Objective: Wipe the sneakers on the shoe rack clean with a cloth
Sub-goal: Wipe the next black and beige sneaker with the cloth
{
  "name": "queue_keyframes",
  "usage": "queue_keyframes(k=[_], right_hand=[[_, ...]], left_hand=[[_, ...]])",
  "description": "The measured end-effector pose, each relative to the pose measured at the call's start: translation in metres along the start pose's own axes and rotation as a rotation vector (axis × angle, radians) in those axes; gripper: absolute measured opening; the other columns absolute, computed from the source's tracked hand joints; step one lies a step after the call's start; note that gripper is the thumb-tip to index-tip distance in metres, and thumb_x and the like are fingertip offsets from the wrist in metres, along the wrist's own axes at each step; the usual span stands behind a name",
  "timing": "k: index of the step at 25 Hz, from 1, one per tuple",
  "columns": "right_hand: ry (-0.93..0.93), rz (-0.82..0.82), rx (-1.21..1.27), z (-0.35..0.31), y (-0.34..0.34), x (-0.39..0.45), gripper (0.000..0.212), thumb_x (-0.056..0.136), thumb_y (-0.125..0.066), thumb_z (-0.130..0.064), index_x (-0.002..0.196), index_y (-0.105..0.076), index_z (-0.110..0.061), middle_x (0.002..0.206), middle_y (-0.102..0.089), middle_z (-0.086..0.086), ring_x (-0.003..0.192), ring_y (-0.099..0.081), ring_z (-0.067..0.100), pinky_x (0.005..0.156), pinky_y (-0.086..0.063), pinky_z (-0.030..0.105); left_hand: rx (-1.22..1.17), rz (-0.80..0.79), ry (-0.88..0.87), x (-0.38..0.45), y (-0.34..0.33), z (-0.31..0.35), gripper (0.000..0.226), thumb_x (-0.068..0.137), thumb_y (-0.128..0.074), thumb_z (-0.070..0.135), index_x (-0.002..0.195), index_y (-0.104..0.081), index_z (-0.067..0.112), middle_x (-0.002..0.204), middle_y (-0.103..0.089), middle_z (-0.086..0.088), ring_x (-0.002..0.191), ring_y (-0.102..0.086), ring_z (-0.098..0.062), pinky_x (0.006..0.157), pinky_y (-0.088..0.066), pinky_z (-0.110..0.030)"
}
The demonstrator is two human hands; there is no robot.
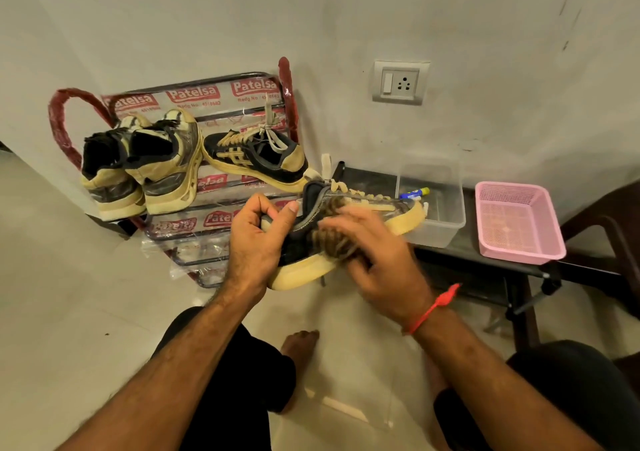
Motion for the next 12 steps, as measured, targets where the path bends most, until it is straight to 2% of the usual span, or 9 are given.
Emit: queue_keyframes(k=[2,3,6,7,8,10,11,12], right_hand=[[0.238,-0.099,-0.010,-0.042,-0.020,-0.008,0.044,0.086,-0.050,-0.004,0.128,-0.063,-0.009,0.132,-0.055,0.016,0.119,-0.052,0.029,0.108,-0.041,0.035],[0.247,-0.094,-0.042,-0.031,-0.014,-0.003,0.045,0.086,-0.048,-0.005,0.128,-0.063,-0.009,0.132,-0.055,0.016,0.119,-0.052,0.030,0.108,-0.042,0.036],[-0.094,0.129,-0.117,0.054,0.033,0.009,0.048,0.081,-0.049,-0.003,0.127,-0.064,-0.011,0.131,-0.057,0.014,0.125,-0.051,0.029,0.107,-0.043,0.048],[-0.158,0.164,-0.109,0.060,0.035,0.004,0.048,0.081,-0.053,0.000,0.126,-0.064,-0.011,0.130,-0.057,0.014,0.125,-0.050,0.028,0.106,-0.044,0.051],[-0.127,0.151,-0.115,0.044,0.023,0.000,0.045,0.082,-0.055,-0.001,0.125,-0.064,-0.009,0.129,-0.058,0.015,0.124,-0.050,0.028,0.107,-0.044,0.050],[0.145,0.017,-0.105,-0.017,-0.017,-0.013,0.034,0.091,-0.054,-0.008,0.123,-0.065,-0.006,0.128,-0.058,0.017,0.117,-0.052,0.029,0.105,-0.045,0.040],[0.244,-0.017,-0.111,-0.029,-0.023,-0.017,0.031,0.096,-0.051,-0.012,0.122,-0.066,-0.006,0.127,-0.058,0.018,0.114,-0.054,0.030,0.102,-0.045,0.036],[0.252,-0.010,-0.125,-0.021,-0.017,-0.013,0.031,0.097,-0.048,-0.012,0.121,-0.067,-0.006,0.128,-0.058,0.018,0.114,-0.054,0.031,0.103,-0.045,0.037]], left_hand=[[-0.023,0.005,-0.024,0.003,0.001,-0.001,0.022,0.083,-0.068,0.029,0.072,-0.051,0.020,0.066,-0.054,0.008,0.066,-0.049,-0.014,0.065,-0.047,-0.039],[-0.036,0.007,-0.028,0.004,0.002,-0.001,0.019,0.080,-0.066,0.025,0.071,-0.051,0.020,0.066,-0.053,0.008,0.066,-0.048,-0.013,0.065,-0.046,-0.038],[0.003,0.025,-0.038,0.002,0.004,-0.003,0.015,0.077,-0.064,0.020,0.070,-0.051,0.020,0.070,-0.057,-0.005,0.068,-0.051,-0.016,0.066,-0.048,-0.039],[0.018,0.021,-0.041,0.001,0.002,-0.004,0.015,0.077,-0.064,0.019,0.070,-0.051,0.019,0.071,-0.057,-0.009,0.068,-0.051,-0.017,0.066,-0.047,-0.038],[0.032,0.022,-0.043,0.001,0.001,-0.005,0.015,0.076,-0.064,0.018,0.069,-0.051,0.019,0.070,-0.055,-0.010,0.067,-0.049,-0.016,0.066,-0.045,-0.037],[0.034,0.044,-0.029,0.002,0.002,-0.008,0.016,0.076,-0.063,0.017,0.068,-0.049,0.019,0.068,-0.052,-0.005,0.065,-0.046,-0.014,0.064,-0.042,-0.035],[0.025,0.048,-0.024,0.003,0.002,-0.008,0.016,0.076,-0.063,0.017,0.068,-0.049,0.020,0.068,-0.051,-0.003,0.065,-0.046,-0.015,0.064,-0.042,-0.036],[0.019,0.042,-0.029,0.004,0.001,-0.006,0.016,0.076,-0.063,0.017,0.068,-0.049,0.020,0.068,-0.052,-0.004,0.065,-0.046,-0.015,0.064,-0.043,-0.036]])
Point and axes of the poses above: each hand's wrist, its own x-axis towards the middle knuckle, its own y-axis out of the back of the hand, z = x × y, the point moved 9 cm from there along x, towards the middle knuckle
